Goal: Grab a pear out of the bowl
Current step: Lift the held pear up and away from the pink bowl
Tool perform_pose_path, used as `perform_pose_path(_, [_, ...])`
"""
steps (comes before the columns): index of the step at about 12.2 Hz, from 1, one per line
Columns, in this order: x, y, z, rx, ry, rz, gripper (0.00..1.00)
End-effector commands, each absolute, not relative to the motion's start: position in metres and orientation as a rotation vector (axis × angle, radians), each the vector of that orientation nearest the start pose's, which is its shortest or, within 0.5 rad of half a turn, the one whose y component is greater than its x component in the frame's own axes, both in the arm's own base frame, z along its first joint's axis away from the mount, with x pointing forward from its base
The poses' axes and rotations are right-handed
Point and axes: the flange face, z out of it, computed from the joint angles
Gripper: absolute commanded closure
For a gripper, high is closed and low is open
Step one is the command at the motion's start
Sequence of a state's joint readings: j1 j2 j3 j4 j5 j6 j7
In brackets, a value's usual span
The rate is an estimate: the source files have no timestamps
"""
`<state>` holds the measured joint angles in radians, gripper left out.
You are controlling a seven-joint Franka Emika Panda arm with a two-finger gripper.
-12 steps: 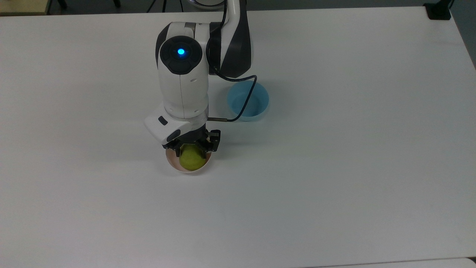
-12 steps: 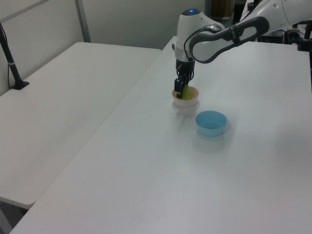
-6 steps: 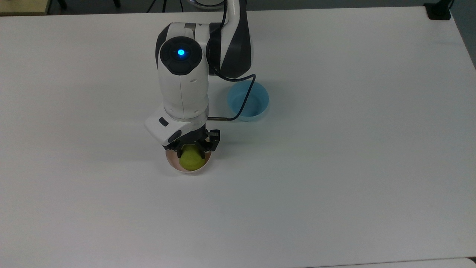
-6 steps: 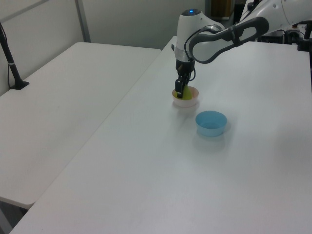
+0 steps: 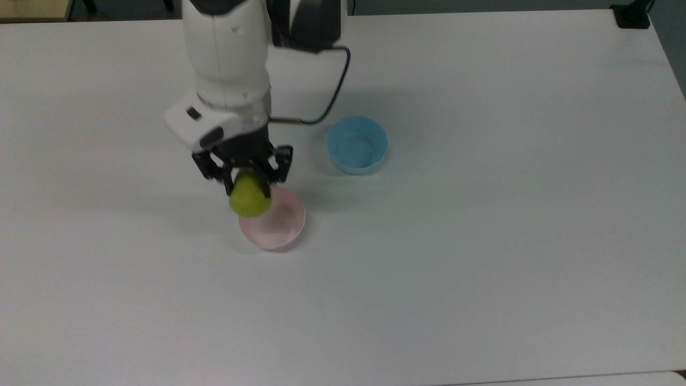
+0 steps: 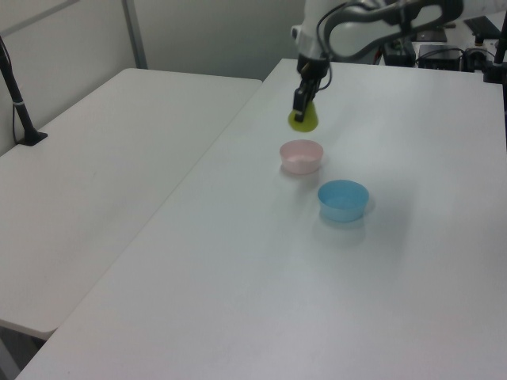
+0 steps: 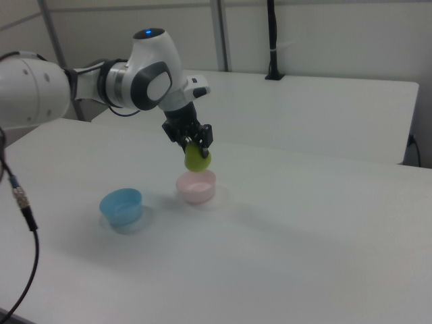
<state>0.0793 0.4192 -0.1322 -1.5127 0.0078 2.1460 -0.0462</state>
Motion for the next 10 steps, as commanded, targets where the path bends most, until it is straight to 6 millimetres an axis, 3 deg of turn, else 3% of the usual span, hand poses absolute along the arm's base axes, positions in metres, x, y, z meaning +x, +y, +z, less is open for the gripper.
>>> perform_pose_path(1, [0.616, -0.051, 0.475, -3.155, -0.148, -0.232, 0.75])
perform_pose_path(2, [0.596, -0.057, 0.469, -3.147, -0.19, -0.146, 0.75])
perform_pose_path(4, [0.584, -0.07, 0.452, -3.139, -0.208, -0.023, 0.75])
perform_pose_path(5, [0.579, -0.07, 0.433, -3.14, -0.224, 0.047, 0.75])
perform_pose_path(10, [0.588, -0.074, 0.373, -3.163, -0.275, 0.207, 0.7])
